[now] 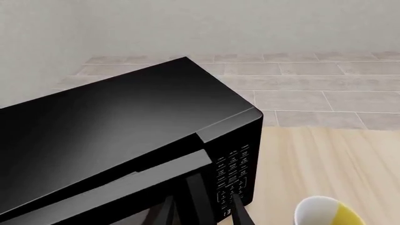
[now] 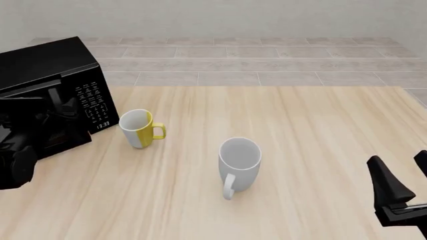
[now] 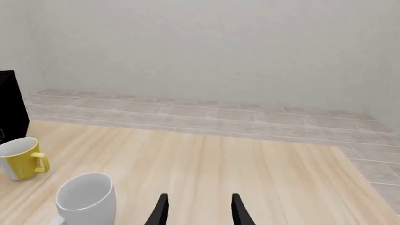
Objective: Close the microwave.
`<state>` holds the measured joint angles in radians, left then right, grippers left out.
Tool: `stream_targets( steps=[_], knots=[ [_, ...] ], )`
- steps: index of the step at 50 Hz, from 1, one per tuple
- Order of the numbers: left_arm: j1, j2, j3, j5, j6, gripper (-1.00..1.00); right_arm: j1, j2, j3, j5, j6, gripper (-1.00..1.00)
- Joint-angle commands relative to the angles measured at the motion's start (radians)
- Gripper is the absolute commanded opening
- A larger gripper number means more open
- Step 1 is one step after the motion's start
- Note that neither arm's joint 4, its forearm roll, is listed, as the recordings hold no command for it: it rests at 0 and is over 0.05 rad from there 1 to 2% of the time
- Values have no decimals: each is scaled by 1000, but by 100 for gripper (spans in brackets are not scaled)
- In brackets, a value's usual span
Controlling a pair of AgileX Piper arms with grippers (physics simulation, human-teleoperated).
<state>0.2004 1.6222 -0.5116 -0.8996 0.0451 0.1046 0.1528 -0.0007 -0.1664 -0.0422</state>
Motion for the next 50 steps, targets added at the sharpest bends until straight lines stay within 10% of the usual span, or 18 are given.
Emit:
stream_targets(
  steps=[1,50],
  knots=[
    [27,90,-10,27,15,100,-1,-9,0,9,3,100],
    [44,156,-75,54,8,100,-14,-78,0,77,5,100]
  ],
)
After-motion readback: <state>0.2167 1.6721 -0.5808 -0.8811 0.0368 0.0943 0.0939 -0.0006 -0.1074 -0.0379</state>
